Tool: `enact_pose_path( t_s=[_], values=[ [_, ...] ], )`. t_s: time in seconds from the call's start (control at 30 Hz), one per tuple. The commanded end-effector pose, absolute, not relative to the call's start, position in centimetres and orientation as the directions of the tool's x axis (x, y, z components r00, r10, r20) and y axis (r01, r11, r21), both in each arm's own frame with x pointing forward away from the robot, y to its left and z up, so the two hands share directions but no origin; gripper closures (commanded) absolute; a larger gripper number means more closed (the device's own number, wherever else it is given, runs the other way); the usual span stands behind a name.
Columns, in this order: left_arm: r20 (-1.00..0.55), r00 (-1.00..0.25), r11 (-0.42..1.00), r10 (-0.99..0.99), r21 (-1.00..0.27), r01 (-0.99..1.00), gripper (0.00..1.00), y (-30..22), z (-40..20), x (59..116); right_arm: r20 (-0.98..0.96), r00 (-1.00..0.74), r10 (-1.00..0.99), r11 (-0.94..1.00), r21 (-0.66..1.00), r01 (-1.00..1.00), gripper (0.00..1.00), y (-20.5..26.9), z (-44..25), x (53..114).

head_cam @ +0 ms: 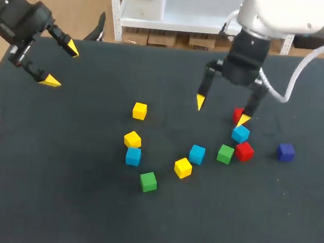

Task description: Place the blue cubes, place green cubes on the blue cubes, place the yellow cubes on the green cubes, then place the red cubes on the yellow cubes, and place purple cube on the red cubes.

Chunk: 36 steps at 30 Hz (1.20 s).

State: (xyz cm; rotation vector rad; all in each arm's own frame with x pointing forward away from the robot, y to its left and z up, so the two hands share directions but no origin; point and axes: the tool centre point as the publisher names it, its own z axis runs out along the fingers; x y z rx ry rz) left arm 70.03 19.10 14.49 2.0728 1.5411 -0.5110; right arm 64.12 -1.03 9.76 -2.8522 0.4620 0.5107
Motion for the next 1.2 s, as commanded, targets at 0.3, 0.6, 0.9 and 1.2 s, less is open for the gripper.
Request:
enact_pose_path(
  t_s=[0.3, 0.6, 0.9, 1.2],
  values=[
    [-0.57, 0.29, -0.232, 0.768, 0.173, 0.957, 0.0, 19.1, 14.5, 70.0, -0.324, 0.946, -0.001, -0.954, -0.283, -0.098, 0.0, 0.4, 4.9, 62.7],
    [-0.57, 0.29, -0.232, 0.768, 0.173, 0.957, 0.0, 19.1, 14.5, 70.0, -0.355, 0.915, -0.193, -0.952, -0.156, -0.262, 0.0, 2.3, 3.9, 63.1],
    [-0.57, 0.29, -0.232, 0.768, 0.173, 0.957, 0.0, 19.1, 14.5, 70.0, -0.373, 0.883, -0.284, -0.934, -0.098, -0.342, 0.0, 2.9, 3.5, 63.3],
    [-0.57, 0.29, -0.232, 0.768, 0.173, 0.957, 0.0, 19.1, 14.5, 70.0, -0.394, 0.843, -0.366, -0.908, -0.047, -0.416, 0.0, 2.7, 2.5, 63.0]
  ],
)
